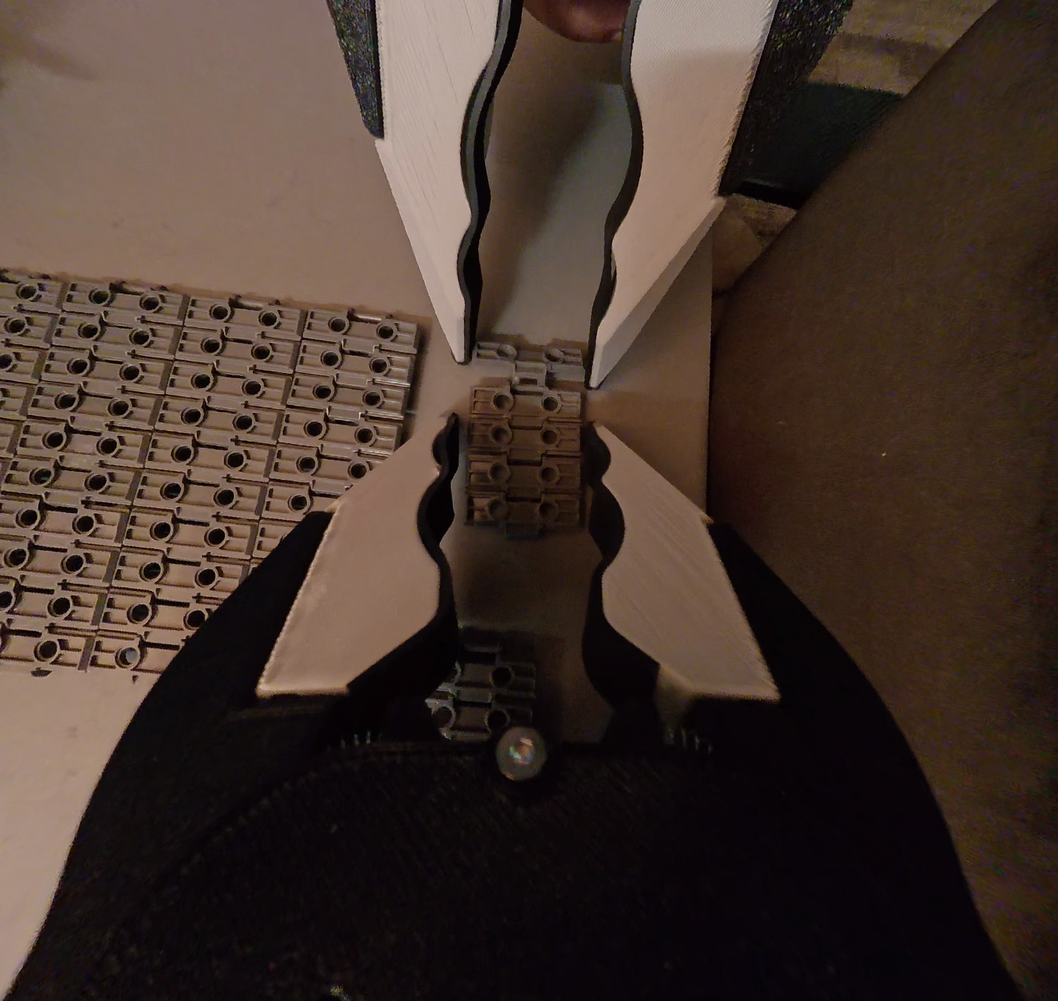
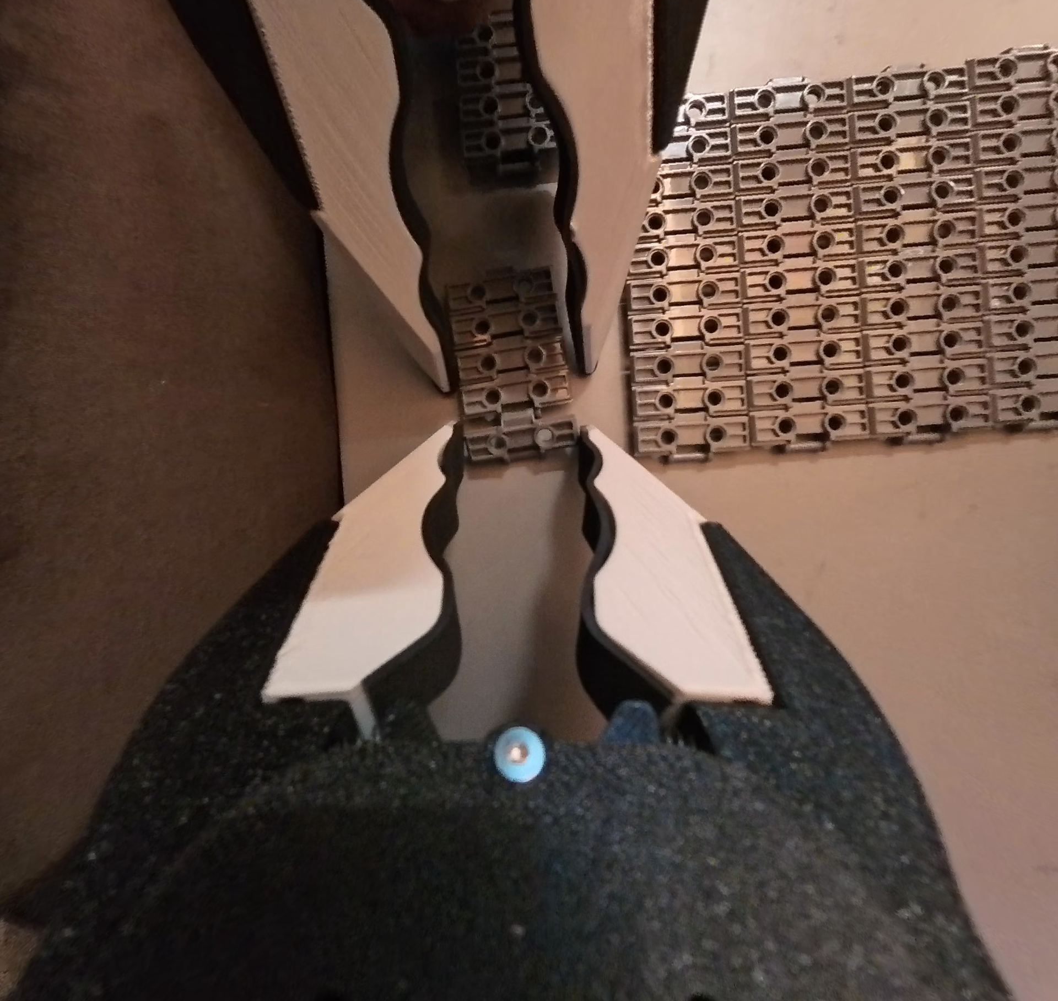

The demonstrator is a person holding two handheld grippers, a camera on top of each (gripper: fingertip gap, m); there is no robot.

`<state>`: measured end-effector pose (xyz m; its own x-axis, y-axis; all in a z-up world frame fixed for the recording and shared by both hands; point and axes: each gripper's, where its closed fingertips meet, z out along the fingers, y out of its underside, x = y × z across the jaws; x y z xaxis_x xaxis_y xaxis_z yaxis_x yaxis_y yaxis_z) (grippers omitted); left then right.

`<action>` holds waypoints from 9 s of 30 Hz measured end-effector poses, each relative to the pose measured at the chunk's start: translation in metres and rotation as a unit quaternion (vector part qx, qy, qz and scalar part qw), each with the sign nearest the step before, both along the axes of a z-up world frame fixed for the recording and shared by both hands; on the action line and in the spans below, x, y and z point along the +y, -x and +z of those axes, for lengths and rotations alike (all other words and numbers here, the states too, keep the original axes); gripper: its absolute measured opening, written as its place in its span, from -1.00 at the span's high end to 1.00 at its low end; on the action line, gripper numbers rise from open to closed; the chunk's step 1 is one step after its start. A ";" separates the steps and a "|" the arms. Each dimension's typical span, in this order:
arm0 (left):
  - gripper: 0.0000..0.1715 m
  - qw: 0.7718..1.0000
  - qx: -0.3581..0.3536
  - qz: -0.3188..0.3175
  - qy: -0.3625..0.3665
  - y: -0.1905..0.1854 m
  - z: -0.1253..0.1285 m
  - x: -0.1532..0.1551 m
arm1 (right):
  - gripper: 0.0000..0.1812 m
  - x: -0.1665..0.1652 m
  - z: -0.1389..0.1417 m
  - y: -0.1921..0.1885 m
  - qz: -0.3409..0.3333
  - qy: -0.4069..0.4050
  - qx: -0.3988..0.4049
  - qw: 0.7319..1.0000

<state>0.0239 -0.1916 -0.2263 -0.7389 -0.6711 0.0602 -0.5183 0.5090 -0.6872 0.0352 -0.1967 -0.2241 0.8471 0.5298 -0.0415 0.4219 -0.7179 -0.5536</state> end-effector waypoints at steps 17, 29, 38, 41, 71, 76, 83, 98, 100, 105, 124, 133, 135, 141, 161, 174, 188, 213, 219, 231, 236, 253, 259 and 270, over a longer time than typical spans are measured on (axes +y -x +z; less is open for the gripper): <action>0.56 1.000 -0.001 -0.001 -0.005 -0.001 0.000 0.001 | 0.61 0.001 0.012 -0.003 -0.025 -0.021 0.022 0.999; 0.56 1.000 -0.001 -0.003 -0.013 -0.002 -0.001 0.002 | 1.00 0.005 0.007 0.004 0.001 -0.026 0.020 0.999; 0.57 1.000 0.001 -0.003 -0.005 -0.003 0.000 0.002 | 1.00 0.002 0.004 0.002 -0.052 0.025 0.072 0.996; 0.56 1.000 0.000 -0.005 -0.007 -0.003 0.000 0.002 | 1.00 0.002 0.004 0.002 -0.054 0.038 0.060 0.996; 0.38 0.980 -0.127 0.131 0.078 -0.040 0.087 0.087 | 0.52 0.025 0.075 -0.045 -0.164 -0.271 0.132 0.939; 0.52 0.961 -0.187 0.182 0.087 -0.057 0.084 0.119 | 0.53 0.037 0.101 -0.080 -0.225 -0.390 0.185 0.874; 0.61 0.952 -0.194 0.209 0.110 -0.058 0.076 0.141 | 0.53 0.027 0.104 -0.102 -0.275 -0.419 0.162 0.850; 0.54 0.949 -0.157 0.267 0.059 -0.065 0.051 0.167 | 0.47 0.045 0.082 -0.116 -0.305 -0.348 0.151 0.874; 0.53 0.950 -0.149 0.269 0.062 -0.066 0.047 0.168 | 0.47 0.042 0.086 -0.122 -0.315 -0.355 0.185 0.860; 0.50 0.949 -0.136 0.273 0.073 -0.068 0.045 0.169 | 0.46 0.040 0.089 -0.125 -0.314 -0.360 0.216 0.852; 0.47 0.962 -0.141 0.229 0.041 -0.060 0.038 0.144 | 0.42 0.047 0.076 -0.106 -0.284 -0.350 0.076 0.890; 0.47 0.957 -0.151 0.246 0.024 -0.059 0.040 0.152 | 0.42 0.039 0.085 -0.106 -0.291 -0.386 0.074 0.872; 0.48 0.953 -0.151 0.261 0.016 -0.060 0.038 0.158 | 0.41 0.038 0.086 -0.106 -0.293 -0.388 0.074 0.871; 0.79 0.957 -0.097 0.273 0.035 -0.055 0.025 0.164 | 0.41 0.040 0.084 -0.108 -0.296 -0.378 0.079 0.873; 0.81 0.960 -0.044 0.277 0.000 -0.056 0.005 0.164 | 0.65 0.099 0.033 -0.076 -0.208 -0.158 0.058 0.963; 0.73 0.959 -0.042 0.279 -0.017 -0.057 0.001 0.166 | 0.92 0.080 0.006 -0.100 -0.227 -0.098 -0.003 0.969; 0.54 0.969 -0.084 0.234 -0.007 -0.068 0.030 0.148 | 0.85 -0.004 0.004 -0.152 -0.276 -0.029 -0.100 0.956; 0.57 0.999 0.003 0.020 -0.030 -0.145 0.001 0.088 | 0.58 0.071 0.003 -0.123 -0.125 -0.085 0.015 0.988; 0.56 0.999 -0.006 -0.003 -0.036 -0.139 0.000 0.085 | 0.59 0.067 0.011 -0.129 -0.128 -0.103 0.005 0.986; 0.55 0.997 -0.026 -0.052 -0.054 -0.129 0.001 0.077 | 0.59 0.073 0.007 -0.129 -0.106 -0.088 -0.001 0.990; 0.55 0.997 -0.022 -0.052 -0.046 -0.129 0.000 0.078 | 0.58 0.072 0.007 -0.129 -0.100 -0.075 -0.008 0.992; 0.55 0.998 -0.018 -0.049 -0.040 -0.128 0.000 0.078 | 0.93 0.079 0.026 -0.132 -0.131 -0.121 -0.018 0.984; 0.55 0.998 -0.018 -0.047 -0.041 -0.128 0.000 0.078 | 1.00 0.075 0.012 -0.124 -0.110 -0.080 -0.016 0.991; 0.57 0.997 -0.009 -0.048 -0.055 -0.128 0.000 0.077 | 1.00 0.075 0.007 -0.124 -0.124 -0.033 -0.018 0.992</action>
<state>0.1518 -0.1142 -0.2265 -0.8002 -0.5993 -0.0236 -0.4520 0.6284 -0.6331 0.1592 -0.1216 -0.2174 0.9519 0.3058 0.0182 0.2571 -0.7651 -0.5903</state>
